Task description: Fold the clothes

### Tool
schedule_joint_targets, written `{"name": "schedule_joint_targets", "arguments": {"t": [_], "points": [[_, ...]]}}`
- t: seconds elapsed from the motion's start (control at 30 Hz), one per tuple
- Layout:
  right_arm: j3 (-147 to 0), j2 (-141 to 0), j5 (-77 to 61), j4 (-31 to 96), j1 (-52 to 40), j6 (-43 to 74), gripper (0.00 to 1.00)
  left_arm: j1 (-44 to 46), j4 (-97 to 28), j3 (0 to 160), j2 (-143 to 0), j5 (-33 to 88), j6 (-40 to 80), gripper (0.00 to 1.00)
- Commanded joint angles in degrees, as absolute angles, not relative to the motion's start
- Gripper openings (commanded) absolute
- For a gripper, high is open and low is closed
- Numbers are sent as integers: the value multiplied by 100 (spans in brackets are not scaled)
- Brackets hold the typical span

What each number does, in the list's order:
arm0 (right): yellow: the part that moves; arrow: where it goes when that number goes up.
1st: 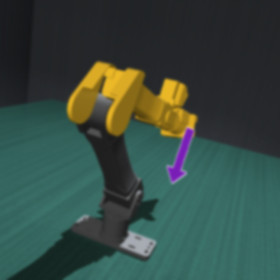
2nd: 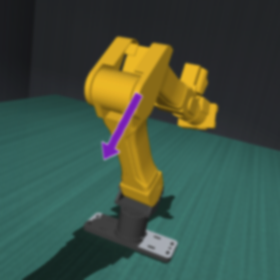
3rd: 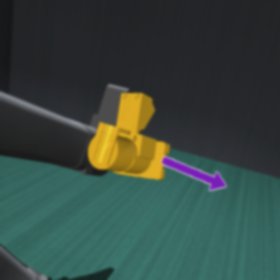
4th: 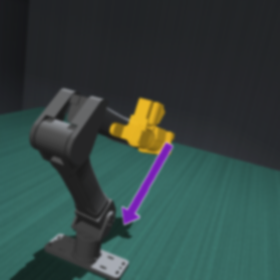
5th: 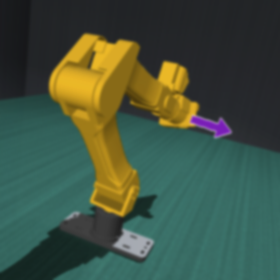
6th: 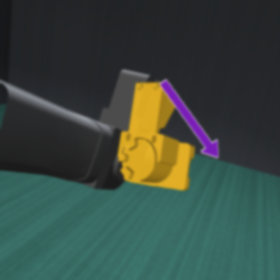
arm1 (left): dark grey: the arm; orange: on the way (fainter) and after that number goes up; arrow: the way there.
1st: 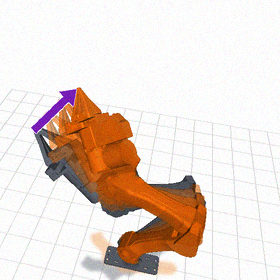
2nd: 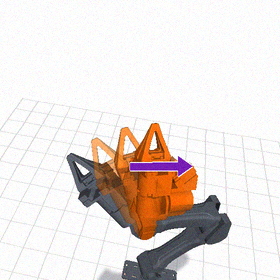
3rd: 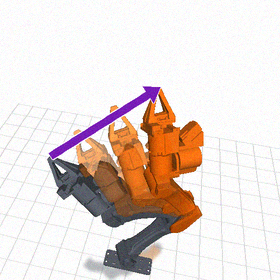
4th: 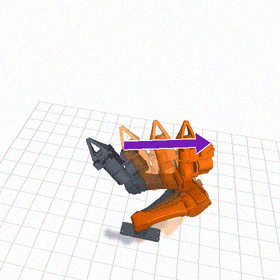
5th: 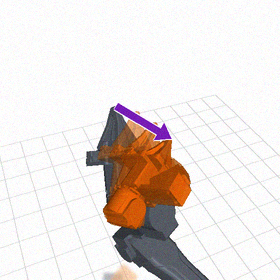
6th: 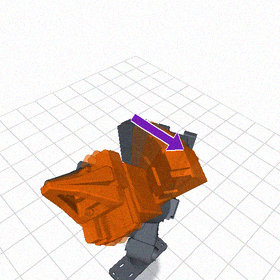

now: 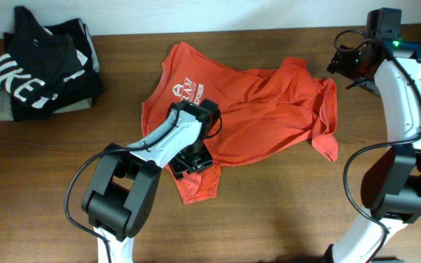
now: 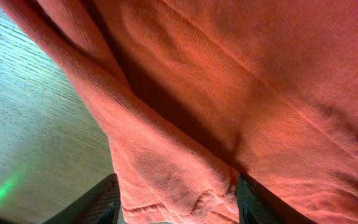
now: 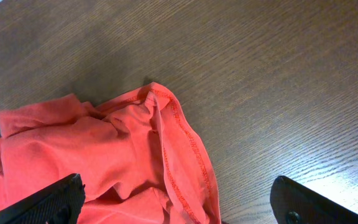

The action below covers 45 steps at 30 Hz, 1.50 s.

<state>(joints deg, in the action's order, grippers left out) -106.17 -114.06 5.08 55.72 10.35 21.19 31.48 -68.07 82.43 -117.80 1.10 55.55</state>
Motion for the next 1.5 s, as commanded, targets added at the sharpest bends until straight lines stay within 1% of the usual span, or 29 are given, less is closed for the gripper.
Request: {"name": "schedule_joint_targets", "arguments": {"t": [0.0, 0.2, 0.27, 0.3, 0.4, 0.43, 0.47, 0.5, 0.57, 0.67, 0.73, 0.8, 0.83, 0.9, 1.17, 1.47], "points": [[-10604, -11378, 539, 5572, 1015, 2171, 99, 3173, -6768, 8189, -11819, 222, 5634, 60], [-10604, -11378, 539, 5572, 1015, 2171, 99, 3173, -6263, 8178, -11819, 388, 5636, 59], [-10602, -11378, 539, 5572, 1015, 2171, 98, 3173, -6263, 8165, -11819, 388, 5636, 58], [-10602, -11378, 539, 5572, 1015, 2171, 99, 3173, -6261, 8114, -11819, 388, 5636, 55], [-10602, -11378, 539, 5572, 1015, 2171, 99, 3173, -6261, 7964, -11821, 388, 5636, 54], [-10602, -11378, 539, 5572, 1015, 2171, 99, 3173, -6274, 7961, -11821, 388, 5634, 49], [-10604, -11378, 539, 5572, 1015, 2171, 99, 3173, -6270, 7961, -11821, 386, 5636, 39], [-10604, -11378, 539, 5572, 1015, 2171, 99, 3173, -6261, 7964, -11821, 381, 5636, 36], [-10604, -11378, 539, 5572, 1015, 2171, 99, 3173, -6263, 7964, -11819, 366, 5631, 25], [-10602, -11378, 539, 5572, 1015, 2171, 99, 3173, -6283, 7964, -11817, 366, 5566, 14], [-10604, -11378, 539, 5572, 1015, 2171, 99, 3173, -6370, 7966, -11817, 368, 5566, 11], [-10602, -11378, 539, 5572, 1015, 2171, 99, 3170, -6431, 7968, -11817, 370, 5540, 4], [-10604, -11378, 539, 5572, 1015, 2171, 99, 3164, -6477, 8003, -11817, 370, 5330, 1], [-10602, -11378, 539, 5572, 1015, 2171, 99, 3089, -6685, 8149, -11815, 355, 4976, 1], [-10602, -11378, 539, 5572, 1015, 2171, 99, 2250, -7883, 8311, -11793, -550, 4960, 1], [-10604, -11378, 539, 5572, 1015, 2171, 99, 1559, -8311, 8311, -11793, -1188, 4958, 1]]}}
